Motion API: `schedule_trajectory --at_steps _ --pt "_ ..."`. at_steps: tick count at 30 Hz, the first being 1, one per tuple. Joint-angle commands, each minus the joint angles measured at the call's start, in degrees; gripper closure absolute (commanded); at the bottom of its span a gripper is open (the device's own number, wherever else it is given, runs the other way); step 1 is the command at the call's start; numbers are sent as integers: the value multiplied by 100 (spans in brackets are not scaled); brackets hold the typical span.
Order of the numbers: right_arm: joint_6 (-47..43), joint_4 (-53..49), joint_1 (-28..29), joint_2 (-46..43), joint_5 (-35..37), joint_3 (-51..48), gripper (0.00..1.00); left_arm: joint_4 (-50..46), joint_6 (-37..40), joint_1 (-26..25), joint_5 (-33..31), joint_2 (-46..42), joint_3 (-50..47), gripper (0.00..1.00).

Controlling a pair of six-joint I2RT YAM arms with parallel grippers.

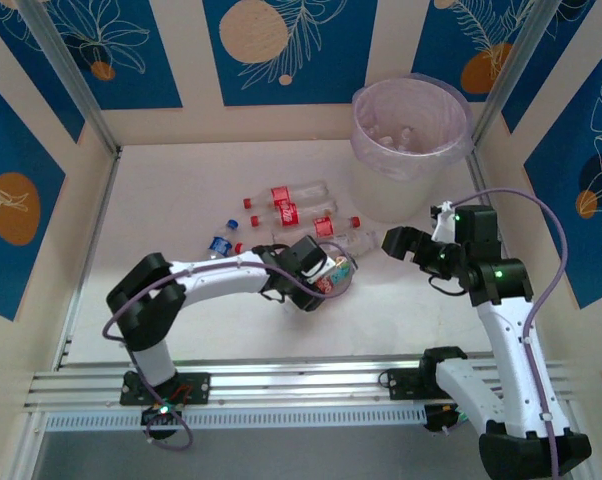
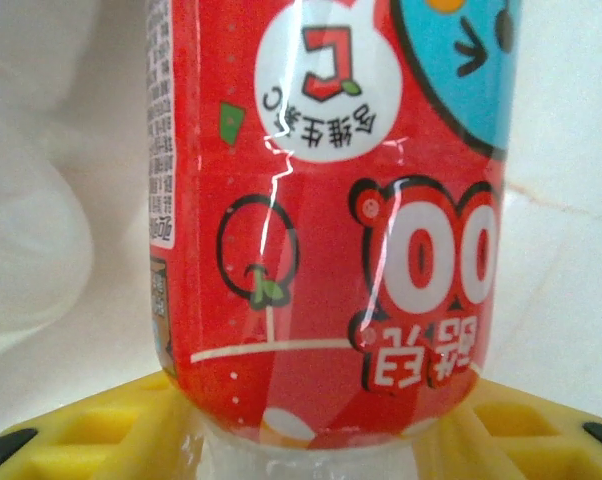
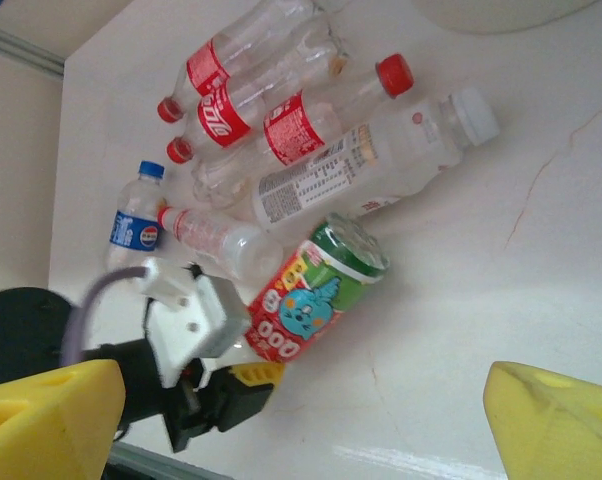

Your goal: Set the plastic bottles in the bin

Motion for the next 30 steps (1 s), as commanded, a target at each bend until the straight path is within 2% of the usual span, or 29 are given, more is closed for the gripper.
schedule_trajectory --at_steps 1,4,9,13,16,23,30 --pt "404 298 195 -27 -350 -378 7 131 -190 -64 -53 -655 -96 49" --pt "799 832 679 68 -361 -820 7 297 -278 -65 -93 -1088 -312 50" --pt "1403 2561 1599 466 -670 -1346 6 857 -456 -54 -187 -1808 -771 50" --pt "1402 3644 1743 1060 -887 -1451 6 651 -680 0 -386 -2082 -831 49" --pt "1443 4314 1879 1441 -989 -1418 7 827 -752 11 -290 -2157 -945 49" --pt "1624 4819 2123 2244 -841 -1221 7 835 -957 58 -477 -2118 -884 49" --pt "1543 4733 2326 2436 -684 -1060 20 888 -1260 201 -469 -2080 -974 51"
